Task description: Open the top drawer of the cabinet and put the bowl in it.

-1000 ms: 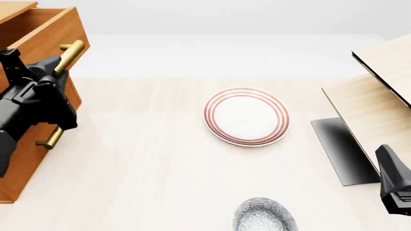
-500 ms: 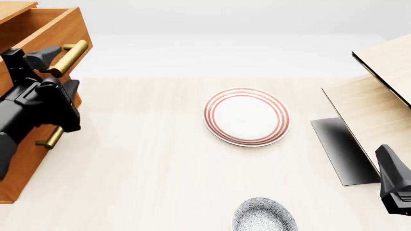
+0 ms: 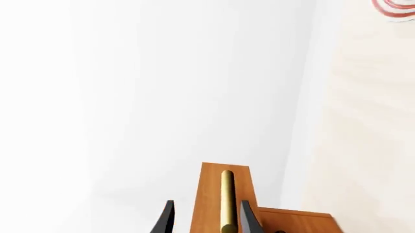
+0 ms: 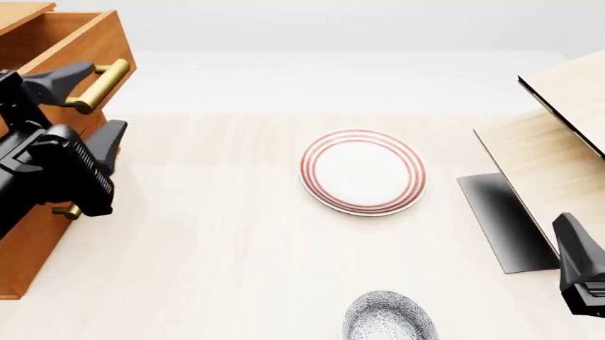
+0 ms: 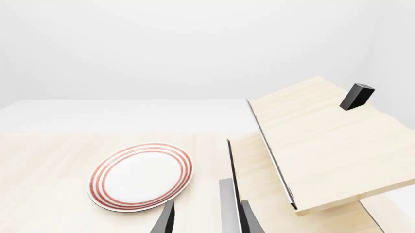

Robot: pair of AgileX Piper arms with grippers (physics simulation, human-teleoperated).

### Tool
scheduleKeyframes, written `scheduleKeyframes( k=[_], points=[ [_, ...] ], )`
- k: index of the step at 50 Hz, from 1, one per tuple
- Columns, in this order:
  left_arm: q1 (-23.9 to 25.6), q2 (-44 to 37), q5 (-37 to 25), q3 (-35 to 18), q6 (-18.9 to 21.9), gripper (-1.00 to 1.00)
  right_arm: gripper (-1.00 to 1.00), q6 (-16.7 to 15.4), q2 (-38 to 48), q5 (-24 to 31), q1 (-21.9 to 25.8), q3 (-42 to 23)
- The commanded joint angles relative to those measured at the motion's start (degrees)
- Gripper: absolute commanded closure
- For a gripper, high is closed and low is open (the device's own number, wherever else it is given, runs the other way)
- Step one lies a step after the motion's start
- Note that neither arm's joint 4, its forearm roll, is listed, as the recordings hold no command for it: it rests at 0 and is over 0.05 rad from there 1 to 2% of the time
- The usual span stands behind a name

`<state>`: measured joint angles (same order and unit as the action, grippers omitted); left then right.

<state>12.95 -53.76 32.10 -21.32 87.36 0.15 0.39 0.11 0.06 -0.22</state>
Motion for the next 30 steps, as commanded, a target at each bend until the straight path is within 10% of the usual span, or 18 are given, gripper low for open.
scheduleKeyframes(
  k=[1,2,3,30],
  points=[
    [2.08,2.46,-2.51,-0.23,-0.98,-1.00,-1.00,-0.04,-0.05,-0.04,-0.02,0.03],
    [2.08,2.46,-2.51,-0.23,-0.98,-1.00,-1.00,-0.05,-0.05,-0.04,-0.02,0.03],
    [-0.05,8.82,-19.11,-9.42,-14.13,-1.00,-1.00,-0.05,-0.05,-0.04,-0.03,0.03],
    [1.80,-5.76,-60.43,-49.28,-54.96,-1.00,-1.00,-0.05,-0.05,-0.04,-0.03,0.03]
  ],
)
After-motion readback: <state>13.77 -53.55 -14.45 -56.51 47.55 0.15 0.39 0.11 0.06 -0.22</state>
